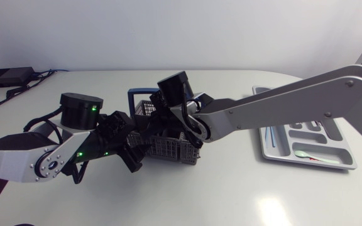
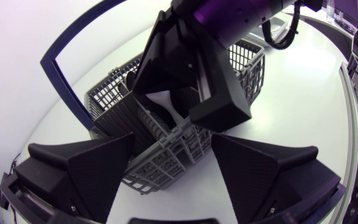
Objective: Unload the cutlery basket into the drawer organizer.
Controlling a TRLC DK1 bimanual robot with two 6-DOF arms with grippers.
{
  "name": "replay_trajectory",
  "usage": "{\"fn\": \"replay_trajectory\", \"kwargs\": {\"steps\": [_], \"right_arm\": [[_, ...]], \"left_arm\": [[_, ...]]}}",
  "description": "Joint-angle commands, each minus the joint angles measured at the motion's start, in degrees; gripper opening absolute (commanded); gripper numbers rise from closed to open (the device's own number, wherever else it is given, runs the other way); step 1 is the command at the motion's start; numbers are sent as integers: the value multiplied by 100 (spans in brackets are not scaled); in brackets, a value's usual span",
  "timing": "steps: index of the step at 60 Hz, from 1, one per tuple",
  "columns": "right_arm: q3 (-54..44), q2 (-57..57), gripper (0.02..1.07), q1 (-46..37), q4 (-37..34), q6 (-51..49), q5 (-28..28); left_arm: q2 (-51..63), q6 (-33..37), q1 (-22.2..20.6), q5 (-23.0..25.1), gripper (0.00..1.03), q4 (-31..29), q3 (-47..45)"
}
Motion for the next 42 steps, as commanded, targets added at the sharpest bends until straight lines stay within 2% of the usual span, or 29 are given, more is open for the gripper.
{"fn": "replay_trajectory", "kwargs": {"steps": [1, 42], "right_arm": [[-233, -110, 27, 130, -112, -53, -57], [-620, -497, 17, 341, -516, -53, -92]], "left_arm": [[140, 81, 3, -21, 86, 71, -119], [350, 54, -77, -170, 86, 194, -13]]}}
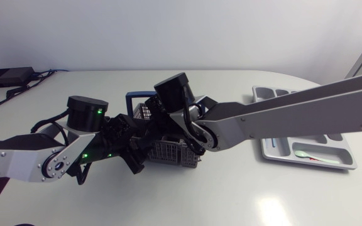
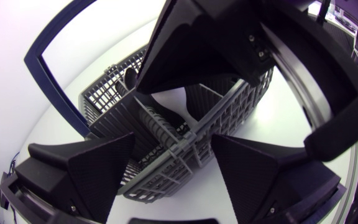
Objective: Unload the cutlery basket into the drawer organizer.
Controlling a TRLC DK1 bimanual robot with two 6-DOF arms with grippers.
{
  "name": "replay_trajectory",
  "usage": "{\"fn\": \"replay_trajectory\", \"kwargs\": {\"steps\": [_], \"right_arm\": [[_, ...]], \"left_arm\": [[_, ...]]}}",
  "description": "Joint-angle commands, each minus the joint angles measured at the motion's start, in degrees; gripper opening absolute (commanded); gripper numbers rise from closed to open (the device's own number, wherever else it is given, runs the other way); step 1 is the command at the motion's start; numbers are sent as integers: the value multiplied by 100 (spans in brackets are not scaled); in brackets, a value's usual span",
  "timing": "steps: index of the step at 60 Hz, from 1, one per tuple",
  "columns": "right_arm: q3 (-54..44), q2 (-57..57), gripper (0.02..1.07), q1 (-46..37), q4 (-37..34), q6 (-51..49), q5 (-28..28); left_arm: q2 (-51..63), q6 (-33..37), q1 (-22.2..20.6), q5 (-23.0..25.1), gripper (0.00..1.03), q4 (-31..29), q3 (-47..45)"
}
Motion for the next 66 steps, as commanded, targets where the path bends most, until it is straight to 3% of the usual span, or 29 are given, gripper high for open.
{"fn": "replay_trajectory", "kwargs": {"steps": [1, 16, 66], "right_arm": [[-211, 45, 16, 35, -328, -55, -47], [-211, -139, 15, 202, -636, -108, -108], [-405, -755, 14, 70, -574, -12, -574]], "left_arm": [[101, 54, -22, -63, 86, 65, -13], [31, 54, -22, -72, 86, 65, -40], [-206, -7, 5, -72, 86, 443, -321]]}}
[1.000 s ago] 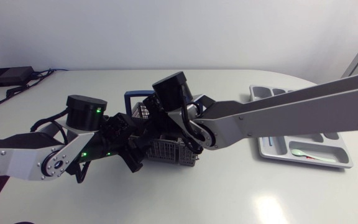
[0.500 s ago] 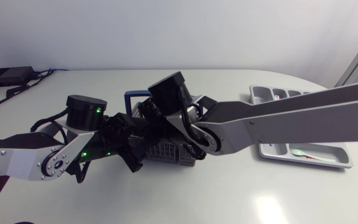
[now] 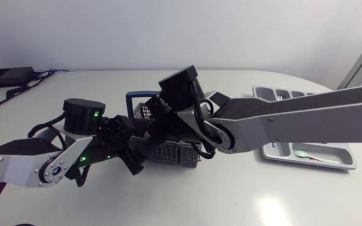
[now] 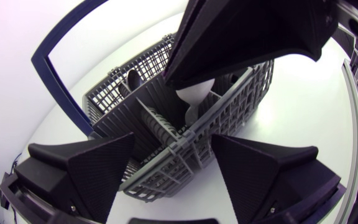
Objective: Unload the cutlery basket into the drawer organizer.
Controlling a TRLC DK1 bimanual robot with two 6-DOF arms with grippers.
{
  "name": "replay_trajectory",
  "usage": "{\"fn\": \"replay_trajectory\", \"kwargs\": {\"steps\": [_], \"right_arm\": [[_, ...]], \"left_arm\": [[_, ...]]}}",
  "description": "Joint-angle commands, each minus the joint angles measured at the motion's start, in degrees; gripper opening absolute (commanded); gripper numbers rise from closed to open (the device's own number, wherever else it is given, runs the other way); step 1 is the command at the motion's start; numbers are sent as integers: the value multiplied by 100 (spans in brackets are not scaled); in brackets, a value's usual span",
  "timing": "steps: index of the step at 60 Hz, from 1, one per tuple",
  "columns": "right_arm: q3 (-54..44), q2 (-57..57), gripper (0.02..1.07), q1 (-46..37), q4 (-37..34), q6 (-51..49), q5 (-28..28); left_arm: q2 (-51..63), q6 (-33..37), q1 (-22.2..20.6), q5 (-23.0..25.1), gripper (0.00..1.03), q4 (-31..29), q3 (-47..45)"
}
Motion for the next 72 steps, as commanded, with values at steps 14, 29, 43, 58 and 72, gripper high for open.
{"fn": "replay_trajectory", "kwargs": {"steps": [14, 29, 43, 58, 72], "right_arm": [[-77, -205, 14, -180, -113, 59, -322], [64, -802, 14, -487, -447, 208, -1034], [345, -1453, 14, -1225, -1291, 577, -2159], [626, -2068, 14, -1753, -2214, 771, -2915], [249, -2085, 15, -1814, -2231, 604, -2888]], "left_arm": [[-134, 4, -22, -50, 86, 189, -148], [-328, -5, -13, -50, 86, 172, -157], [-424, -5, -66, -50, 86, 66, -96], [-503, -23, -171, -121, 86, -22, -87], [-521, -23, -189, -156, 86, -39, -122]]}}
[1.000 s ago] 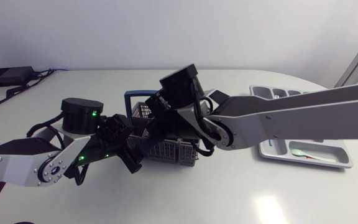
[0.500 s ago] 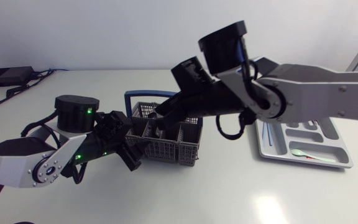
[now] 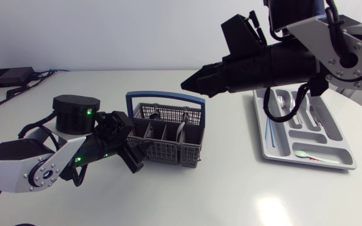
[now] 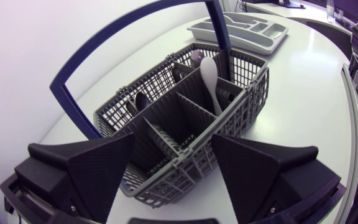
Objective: Unload the cutlery basket into the drawer organizer.
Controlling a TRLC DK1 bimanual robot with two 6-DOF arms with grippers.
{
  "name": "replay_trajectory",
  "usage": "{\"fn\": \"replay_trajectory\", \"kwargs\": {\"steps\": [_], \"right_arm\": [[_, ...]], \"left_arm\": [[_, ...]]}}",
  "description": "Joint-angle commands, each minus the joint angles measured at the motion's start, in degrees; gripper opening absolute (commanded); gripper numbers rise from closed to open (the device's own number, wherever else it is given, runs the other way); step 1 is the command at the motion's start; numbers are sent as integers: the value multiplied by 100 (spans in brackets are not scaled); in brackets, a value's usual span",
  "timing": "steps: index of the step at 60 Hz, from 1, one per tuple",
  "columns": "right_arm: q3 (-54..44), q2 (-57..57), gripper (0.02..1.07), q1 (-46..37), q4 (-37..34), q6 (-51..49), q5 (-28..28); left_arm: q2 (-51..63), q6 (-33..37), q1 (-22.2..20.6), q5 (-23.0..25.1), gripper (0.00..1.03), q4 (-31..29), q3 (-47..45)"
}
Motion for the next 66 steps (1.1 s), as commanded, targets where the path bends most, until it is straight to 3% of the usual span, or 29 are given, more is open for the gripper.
{"fn": "replay_trajectory", "kwargs": {"steps": [1, 8, 16, 33, 51, 55, 66], "right_arm": [[-250, 54, 15, -15, -44, -37, -10], [-364, 230, 18, 152, -210, -336, 254], [-505, 353, 29, 336, -263, -468, 597], [-443, 696, 38, 345, -791, -388, 755], [-250, 933, 40, 248, -861, 1115, 1063], [-215, 995, 47, 336, -843, 1405, 1080], [-259, 1118, 50, 547, -676, 2248, 1476]], "left_arm": [[-84, -20, -38, -29, 86, -28, -89], [-110, -20, -38, -29, 86, -63, -81], [-66, -20, -56, -38, 86, -55, -72], [-49, -12, -161, -90, 86, -248, 148], [-40, -12, -302, -249, 86, -274, 122], [-49, -12, -302, -249, 86, -301, 130], [-49, -12, -293, -249, 86, -292, 104]]}}
